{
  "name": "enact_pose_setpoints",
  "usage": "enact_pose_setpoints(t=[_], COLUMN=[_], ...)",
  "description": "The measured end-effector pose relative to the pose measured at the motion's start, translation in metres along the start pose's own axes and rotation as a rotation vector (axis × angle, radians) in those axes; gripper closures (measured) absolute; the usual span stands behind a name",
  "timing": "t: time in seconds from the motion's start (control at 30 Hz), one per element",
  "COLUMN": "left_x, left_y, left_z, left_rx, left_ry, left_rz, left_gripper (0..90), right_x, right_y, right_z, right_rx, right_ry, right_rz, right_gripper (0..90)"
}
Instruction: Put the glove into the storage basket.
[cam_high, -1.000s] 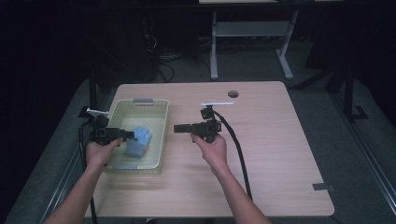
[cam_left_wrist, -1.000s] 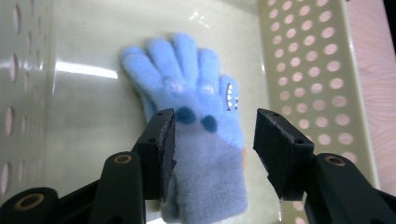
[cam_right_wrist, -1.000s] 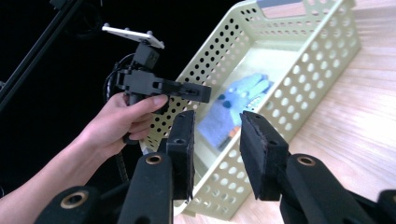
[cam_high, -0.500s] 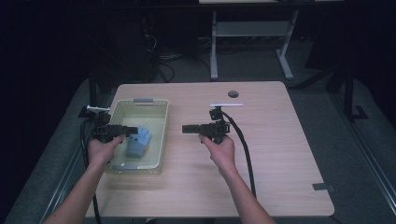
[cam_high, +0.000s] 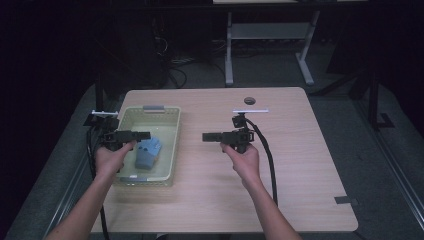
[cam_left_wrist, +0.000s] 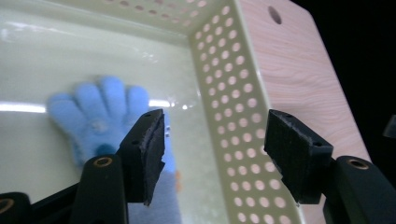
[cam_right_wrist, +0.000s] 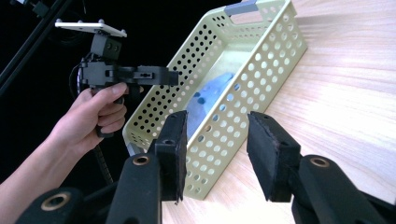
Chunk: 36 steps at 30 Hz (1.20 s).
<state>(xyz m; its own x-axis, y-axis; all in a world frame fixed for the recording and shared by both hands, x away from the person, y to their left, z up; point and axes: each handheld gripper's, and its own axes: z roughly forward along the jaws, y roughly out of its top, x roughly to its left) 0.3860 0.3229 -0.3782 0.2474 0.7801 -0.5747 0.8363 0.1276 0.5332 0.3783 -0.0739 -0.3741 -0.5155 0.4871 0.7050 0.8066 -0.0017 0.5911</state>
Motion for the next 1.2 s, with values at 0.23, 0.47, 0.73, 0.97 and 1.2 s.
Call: enact_pose_setpoints(t=[0.23, 0.47, 0.73, 0.97, 1.2], left_x=[-0.016, -0.033, -0.053, -0.068, -0.081], left_y=[0.000, -0.002, -0.004, -0.006, -0.008], left_z=[0.002, 0.008, 0.015, 0.024, 0.031], left_rx=[-0.001, -0.006, -0.005, -0.001, 0.001], left_ry=[-0.030, -0.049, -0.082, -0.111, -0.149], left_rz=[0.055, 0.094, 0.129, 0.149, 0.161], left_gripper=[33.5, 28.2, 26.3, 26.0, 25.8], right_x=[-0.004, -0.011, -0.018, -0.021, -0.031], right_y=[0.001, -0.001, -0.003, -0.004, -0.010], right_z=[-0.011, -0.024, -0.041, -0.056, -0.071], right_rx=[-0.020, -0.036, -0.059, -0.076, -0.090], right_ry=[-0.012, -0.021, -0.033, -0.052, -0.065], right_rz=[-0.004, 0.012, 0.024, 0.025, 0.041], right_gripper=[54.2, 48.9, 46.6, 45.3, 44.1])
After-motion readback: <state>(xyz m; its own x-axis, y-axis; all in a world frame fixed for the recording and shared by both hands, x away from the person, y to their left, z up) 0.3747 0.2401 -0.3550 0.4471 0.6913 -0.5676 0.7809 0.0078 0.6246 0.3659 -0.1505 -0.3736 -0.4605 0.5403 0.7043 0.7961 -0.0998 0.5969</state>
